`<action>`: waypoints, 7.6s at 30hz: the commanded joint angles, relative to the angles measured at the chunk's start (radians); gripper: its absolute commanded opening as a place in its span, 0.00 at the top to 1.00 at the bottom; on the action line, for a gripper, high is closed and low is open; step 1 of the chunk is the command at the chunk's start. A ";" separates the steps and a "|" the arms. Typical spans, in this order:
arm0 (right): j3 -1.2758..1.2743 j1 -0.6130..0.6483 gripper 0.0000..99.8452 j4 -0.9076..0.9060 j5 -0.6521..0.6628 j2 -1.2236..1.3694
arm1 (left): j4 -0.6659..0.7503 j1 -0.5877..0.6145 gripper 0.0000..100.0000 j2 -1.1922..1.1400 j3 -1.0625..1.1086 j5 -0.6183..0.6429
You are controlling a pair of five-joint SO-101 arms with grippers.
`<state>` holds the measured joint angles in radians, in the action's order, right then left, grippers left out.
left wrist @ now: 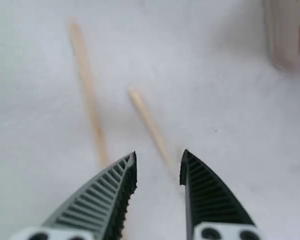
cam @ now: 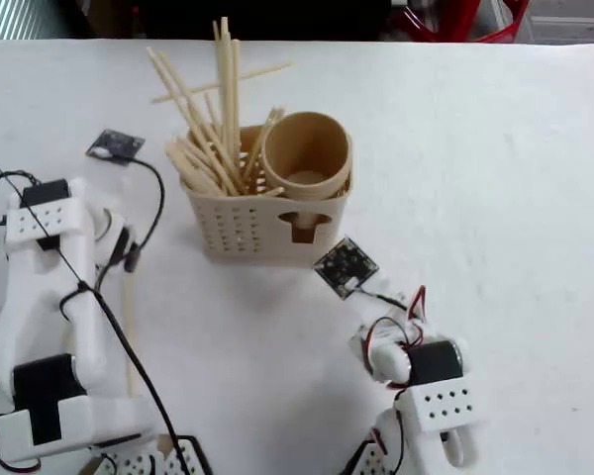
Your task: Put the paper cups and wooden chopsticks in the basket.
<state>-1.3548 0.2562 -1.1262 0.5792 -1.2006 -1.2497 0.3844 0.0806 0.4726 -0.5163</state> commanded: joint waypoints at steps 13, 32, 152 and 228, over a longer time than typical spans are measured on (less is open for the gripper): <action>-0.003 -0.016 0.87 0.035 0.006 -0.016 | 0.092 0.051 0.97 -0.298 -0.072 0.032; -0.006 -0.013 0.87 0.050 0.006 -0.016 | 0.058 0.081 0.85 -0.331 -0.391 0.034; -0.014 -0.018 0.87 0.061 0.006 -0.016 | 0.278 0.328 0.96 -0.484 -0.213 -0.328; -0.157 -0.088 0.95 -0.091 -0.055 -0.591 | 0.612 -0.616 0.90 0.591 0.158 0.417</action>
<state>-1.5159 0.1749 -1.2106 0.5117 -1.7806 -0.6391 -0.2401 0.5378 0.5677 -0.0514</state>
